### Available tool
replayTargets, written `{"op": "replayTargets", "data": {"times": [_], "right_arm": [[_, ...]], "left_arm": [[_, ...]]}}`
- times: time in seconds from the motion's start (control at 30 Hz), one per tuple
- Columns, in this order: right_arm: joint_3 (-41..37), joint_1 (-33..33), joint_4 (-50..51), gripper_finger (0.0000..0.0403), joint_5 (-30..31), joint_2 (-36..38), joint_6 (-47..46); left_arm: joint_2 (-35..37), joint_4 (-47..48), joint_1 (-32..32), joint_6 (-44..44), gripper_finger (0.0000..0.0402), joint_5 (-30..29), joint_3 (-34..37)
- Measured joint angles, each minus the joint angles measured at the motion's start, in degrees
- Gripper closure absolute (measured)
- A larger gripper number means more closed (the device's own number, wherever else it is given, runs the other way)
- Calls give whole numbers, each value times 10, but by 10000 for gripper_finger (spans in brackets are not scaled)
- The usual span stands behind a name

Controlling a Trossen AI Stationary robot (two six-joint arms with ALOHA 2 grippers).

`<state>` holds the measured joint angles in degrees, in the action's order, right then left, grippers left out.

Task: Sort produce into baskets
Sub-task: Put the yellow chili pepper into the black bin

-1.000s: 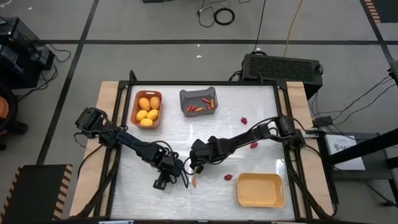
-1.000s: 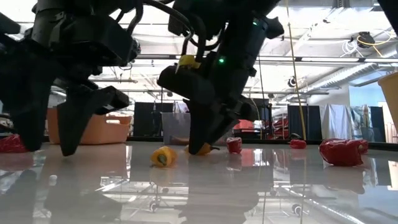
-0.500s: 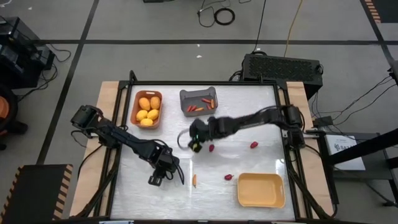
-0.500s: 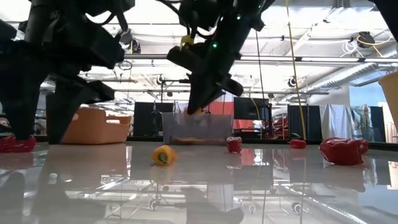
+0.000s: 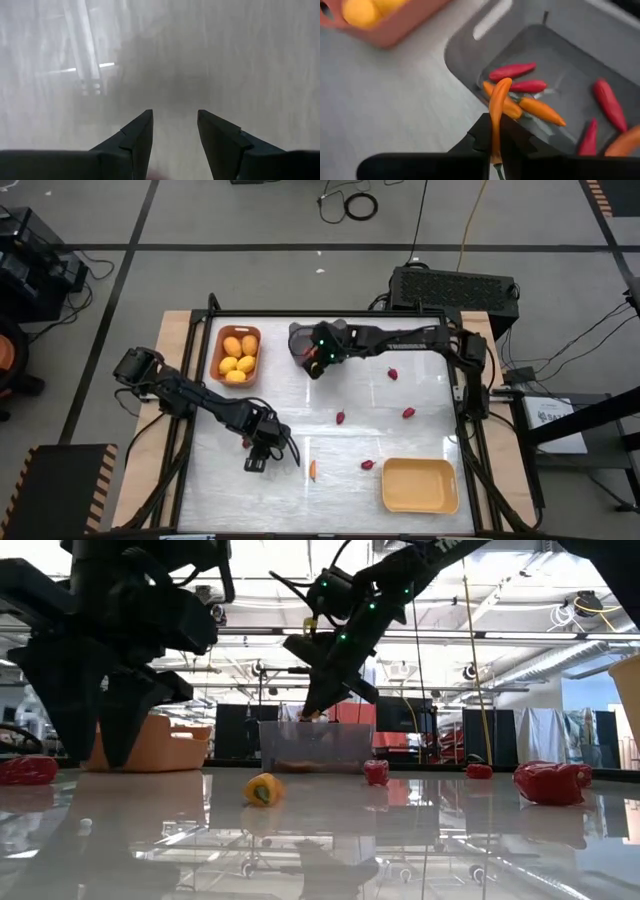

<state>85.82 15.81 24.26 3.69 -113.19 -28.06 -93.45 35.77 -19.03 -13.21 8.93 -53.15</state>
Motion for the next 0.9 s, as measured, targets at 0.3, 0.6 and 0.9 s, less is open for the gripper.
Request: {"op": "replayTargets", "data": {"times": [0.3, 0.6, 0.9], "right_arm": [[0, 35, -18, 386, -11, 0, 4], [0, 65, -27, 374, -5, -5, 27], [0, 85, 2, 312, -7, -5, 34]], "left_arm": [[0, -16, 18, -14, 240, -1, 0], [0, -25, 35, -14, 240, -3, 0], [0, -24, 45, 3, 240, -3, 0]]}}
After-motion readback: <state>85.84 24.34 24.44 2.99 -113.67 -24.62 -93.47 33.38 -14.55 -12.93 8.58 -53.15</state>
